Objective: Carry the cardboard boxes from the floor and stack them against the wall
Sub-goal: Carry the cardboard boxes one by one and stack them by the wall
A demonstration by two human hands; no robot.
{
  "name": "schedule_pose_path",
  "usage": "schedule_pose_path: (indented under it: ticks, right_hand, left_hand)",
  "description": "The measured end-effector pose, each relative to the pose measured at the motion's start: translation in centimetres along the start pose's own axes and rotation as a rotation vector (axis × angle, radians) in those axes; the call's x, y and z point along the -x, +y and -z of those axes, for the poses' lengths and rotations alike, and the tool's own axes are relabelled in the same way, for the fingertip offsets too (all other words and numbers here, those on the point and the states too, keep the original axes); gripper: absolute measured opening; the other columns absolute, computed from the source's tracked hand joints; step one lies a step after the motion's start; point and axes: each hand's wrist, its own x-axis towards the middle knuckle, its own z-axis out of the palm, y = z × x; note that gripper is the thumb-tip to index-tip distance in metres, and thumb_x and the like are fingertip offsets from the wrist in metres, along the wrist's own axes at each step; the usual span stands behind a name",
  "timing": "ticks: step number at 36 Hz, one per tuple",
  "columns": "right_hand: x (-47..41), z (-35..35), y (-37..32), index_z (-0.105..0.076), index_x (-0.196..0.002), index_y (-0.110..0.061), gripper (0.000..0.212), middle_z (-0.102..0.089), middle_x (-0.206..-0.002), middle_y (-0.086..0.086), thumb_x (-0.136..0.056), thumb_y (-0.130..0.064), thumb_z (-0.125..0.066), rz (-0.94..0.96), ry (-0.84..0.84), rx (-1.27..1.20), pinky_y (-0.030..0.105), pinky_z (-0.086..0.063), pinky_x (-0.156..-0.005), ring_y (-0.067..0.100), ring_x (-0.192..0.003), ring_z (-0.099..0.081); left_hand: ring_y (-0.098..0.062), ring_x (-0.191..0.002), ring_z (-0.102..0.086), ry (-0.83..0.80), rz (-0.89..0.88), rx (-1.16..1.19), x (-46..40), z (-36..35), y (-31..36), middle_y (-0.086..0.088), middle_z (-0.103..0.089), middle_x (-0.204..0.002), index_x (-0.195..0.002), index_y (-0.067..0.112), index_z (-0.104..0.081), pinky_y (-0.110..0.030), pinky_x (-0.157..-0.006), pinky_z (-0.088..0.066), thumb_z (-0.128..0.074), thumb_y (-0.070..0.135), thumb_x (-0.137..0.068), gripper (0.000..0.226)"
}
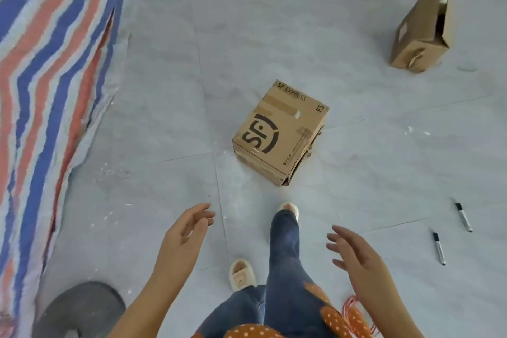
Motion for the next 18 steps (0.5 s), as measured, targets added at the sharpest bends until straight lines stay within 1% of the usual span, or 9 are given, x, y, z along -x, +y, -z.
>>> schedule_pose_path:
  ticks: [2,5,8,9,10,12,14,16,18]
  right_hand:
    - [-3.8,-0.1,-0.7,-0.054,-0.114,-0.03,0.02,-0.063,-0.106,-0.016,-0.098,-0.022,-0.044,-0.016,-0.044,0.073,0.033,-0.051,-0.093,0.01,-0.102,-0.062]
    - [-10.3,-0.3,-1.5,-0.054,-0.115,-0.031,0.02,-0.062,-0.104,-0.019,-0.099,-0.025,-0.044,-0.052,-0.079,0.124,0.034,-0.051,-0.094,0.01,-0.102,-0.062]
    - [-17.2,-1.0,-1.4,-0.053,-0.115,-0.029,0.02,-0.06,-0.098,-0.021,-0.1,-0.022,-0.042,-0.115,-0.103,0.121,0.017,-0.05,-0.079,0.005,-0.094,-0.062]
    - [-19.6,-1.4,-1.1,-0.053,-0.115,-0.027,0.02,-0.061,-0.099,-0.018,-0.1,-0.021,-0.042,-0.143,-0.111,0.119,0.016,-0.049,-0.077,0.005,-0.093,-0.062]
    - [-22.1,-1.9,-0.4,-0.053,-0.117,-0.025,0.02,-0.062,-0.101,-0.014,-0.1,-0.021,-0.042,-0.167,-0.124,0.133,0.019,-0.05,-0.08,0.007,-0.095,-0.062]
    - [-26.9,-3.4,1.5,-0.053,-0.121,-0.022,0.024,-0.061,-0.109,-0.006,-0.1,-0.023,-0.041,-0.213,-0.146,0.185,0.031,-0.05,-0.093,0.016,-0.104,-0.061]
    - [-31.3,-5.1,3.8,-0.053,-0.122,-0.024,0.025,-0.059,-0.115,-0.004,-0.1,-0.026,-0.041,-0.271,-0.149,0.196,0.039,-0.047,-0.101,0.02,-0.111,-0.058]
    - [-35.4,-7.1,6.2,-0.052,-0.127,-0.024,0.029,-0.058,-0.122,-0.001,-0.1,-0.027,-0.04,-0.322,-0.132,0.181,0.041,-0.046,-0.102,0.02,-0.115,-0.056]
    - [-39.5,-9.6,9.2,-0.045,-0.137,-0.024,0.037,-0.053,-0.132,0.003,-0.101,-0.029,-0.039,-0.341,-0.073,0.135,0.042,-0.044,-0.104,0.021,-0.12,-0.052]
  left_hand:
    - [-0.002,-0.101,-0.062,-0.002,0.006,-0.021,-3.6,-0.9,0.9,0.011,-0.067,-0.106,-0.107,0.035,-0.059,-0.026,-0.094,-0.046,-0.046,0.014,-0.098,0.027]
    - [-0.004,-0.102,-0.062,0.005,0.041,-0.045,-9.4,-2.5,1.7,0.01,-0.066,-0.107,-0.11,0.031,-0.059,-0.024,-0.093,-0.046,-0.045,0.014,-0.098,0.025]
    - [-0.003,-0.102,-0.06,-0.018,0.107,-0.1,-16.1,-4.5,0.9,0.012,-0.064,-0.106,-0.11,0.032,-0.057,-0.027,-0.096,-0.045,-0.044,0.016,-0.099,0.023]
    - [-0.004,-0.103,-0.059,-0.026,0.128,-0.127,-18.6,-5.2,0.2,0.013,-0.063,-0.106,-0.111,0.033,-0.056,-0.029,-0.097,-0.045,-0.044,0.018,-0.099,0.023]
    - [-0.008,-0.105,-0.059,-0.034,0.148,-0.154,-21.3,-5.9,-0.7,0.011,-0.063,-0.107,-0.112,0.032,-0.055,-0.031,-0.099,-0.044,-0.043,0.019,-0.099,0.022]
    - [-0.017,-0.111,-0.057,-0.04,0.198,-0.191,-26.6,-7.4,-2.8,0.003,-0.062,-0.114,-0.116,0.029,-0.054,-0.036,-0.102,-0.043,-0.043,0.02,-0.1,0.022]
    - [-0.021,-0.112,-0.055,-0.03,0.265,-0.202,-31.6,-8.8,-5.3,-0.004,-0.06,-0.12,-0.119,0.024,-0.054,-0.041,-0.103,-0.043,-0.042,0.018,-0.099,0.024]
    - [-0.022,-0.112,-0.055,-0.026,0.321,-0.205,-36.6,-10.1,-8.2,-0.007,-0.058,-0.123,-0.122,0.023,-0.053,-0.043,-0.102,-0.043,-0.043,0.02,-0.098,0.026]
    - [-0.023,-0.115,-0.052,-0.026,0.345,-0.229,-41.8,-11.8,-11.4,-0.009,-0.055,-0.129,-0.127,0.024,-0.05,-0.044,-0.103,-0.042,-0.046,0.028,-0.097,0.03]
